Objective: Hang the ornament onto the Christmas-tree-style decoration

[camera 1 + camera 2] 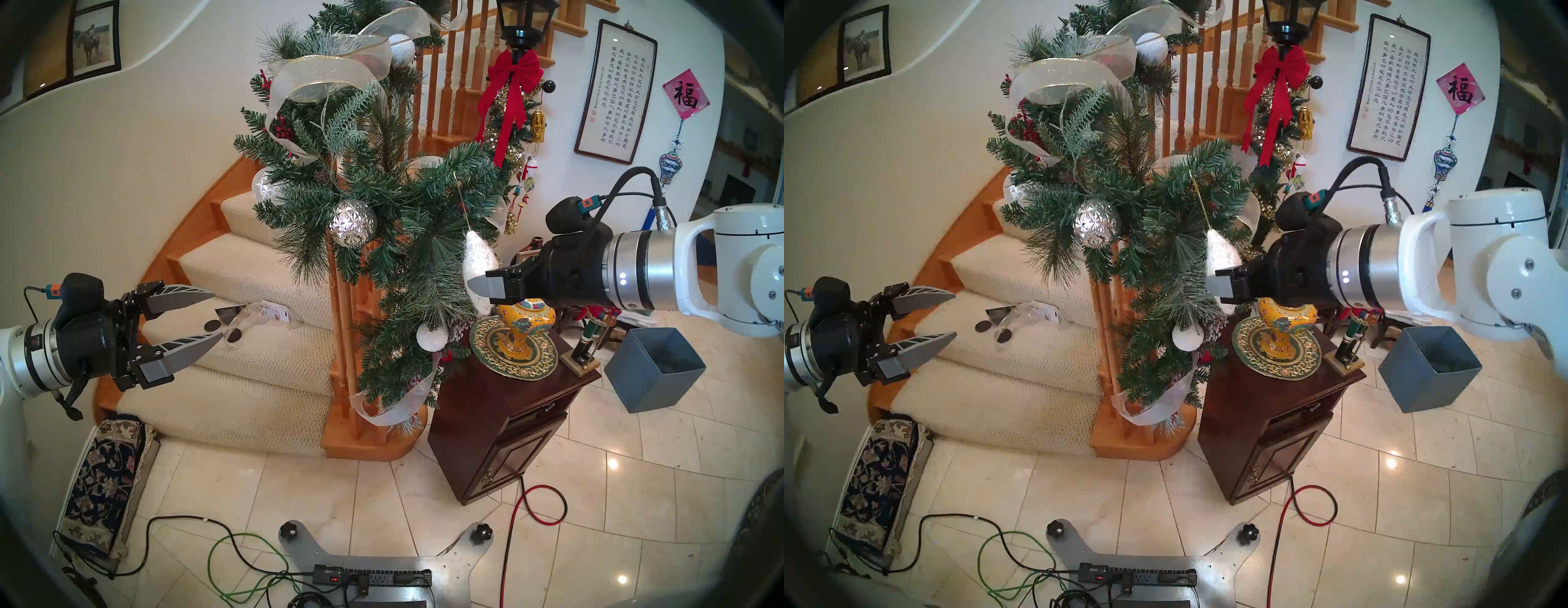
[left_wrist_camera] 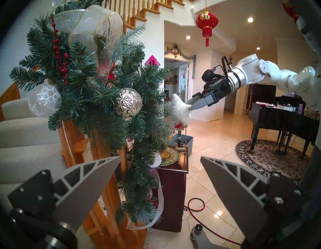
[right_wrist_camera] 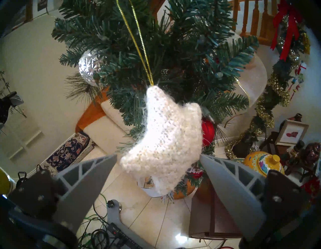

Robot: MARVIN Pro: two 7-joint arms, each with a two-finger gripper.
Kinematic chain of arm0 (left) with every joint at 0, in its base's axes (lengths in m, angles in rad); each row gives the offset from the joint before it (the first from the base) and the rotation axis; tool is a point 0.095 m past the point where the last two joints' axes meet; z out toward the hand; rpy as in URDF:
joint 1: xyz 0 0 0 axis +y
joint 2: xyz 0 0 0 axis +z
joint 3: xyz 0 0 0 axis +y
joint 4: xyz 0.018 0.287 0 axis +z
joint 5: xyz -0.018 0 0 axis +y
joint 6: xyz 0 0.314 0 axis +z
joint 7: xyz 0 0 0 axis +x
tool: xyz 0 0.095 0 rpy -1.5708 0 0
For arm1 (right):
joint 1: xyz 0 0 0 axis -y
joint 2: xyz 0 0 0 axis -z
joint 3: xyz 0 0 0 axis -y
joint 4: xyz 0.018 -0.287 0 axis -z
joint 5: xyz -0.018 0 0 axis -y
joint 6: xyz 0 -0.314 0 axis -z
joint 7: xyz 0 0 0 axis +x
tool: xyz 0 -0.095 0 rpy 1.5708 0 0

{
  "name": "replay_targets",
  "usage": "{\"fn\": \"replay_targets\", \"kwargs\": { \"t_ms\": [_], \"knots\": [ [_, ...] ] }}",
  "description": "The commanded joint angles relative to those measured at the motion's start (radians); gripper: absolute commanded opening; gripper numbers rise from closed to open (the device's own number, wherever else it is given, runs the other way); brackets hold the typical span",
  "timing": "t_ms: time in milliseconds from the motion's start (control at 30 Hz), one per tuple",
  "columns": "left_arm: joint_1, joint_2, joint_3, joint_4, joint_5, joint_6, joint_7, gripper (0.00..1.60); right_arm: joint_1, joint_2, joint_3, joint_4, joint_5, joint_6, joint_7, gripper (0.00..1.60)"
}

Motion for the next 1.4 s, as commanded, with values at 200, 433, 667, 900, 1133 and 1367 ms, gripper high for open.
{"fn": "replay_targets", "kwargs": {
  "t_ms": [200, 433, 667, 900, 1133, 1367],
  "knots": [
    [-0.001, -0.001, -0.001, -0.002, -0.001, 0.000, 0.000, 1.60, 0.035, -0.148, -0.038, 0.002, 0.072, -0.018, 0.060, 1.60],
    [-0.001, -0.001, -0.001, -0.002, -0.001, 0.000, 0.000, 1.60, 0.065, -0.226, -0.083, 0.002, 0.095, -0.033, 0.097, 1.60],
    [-0.001, -0.001, -0.001, -0.002, -0.001, 0.000, 0.000, 1.60, 0.092, -0.292, -0.136, 0.002, 0.109, -0.046, 0.142, 1.60],
    [-0.001, -0.001, -0.001, -0.002, -0.001, 0.000, 0.000, 1.60, 0.110, -0.357, -0.209, 0.002, 0.117, -0.069, 0.185, 1.60],
    [-0.001, -0.001, -0.001, -0.002, -0.001, 0.000, 0.000, 1.60, 0.126, -0.411, -0.300, 0.002, 0.106, -0.107, 0.239, 1.60],
    [-0.001, -0.001, -0.001, -0.002, -0.001, 0.000, 0.000, 1.60, 0.131, -0.444, -0.397, 0.002, 0.065, -0.157, 0.303, 1.60]
  ]
}}
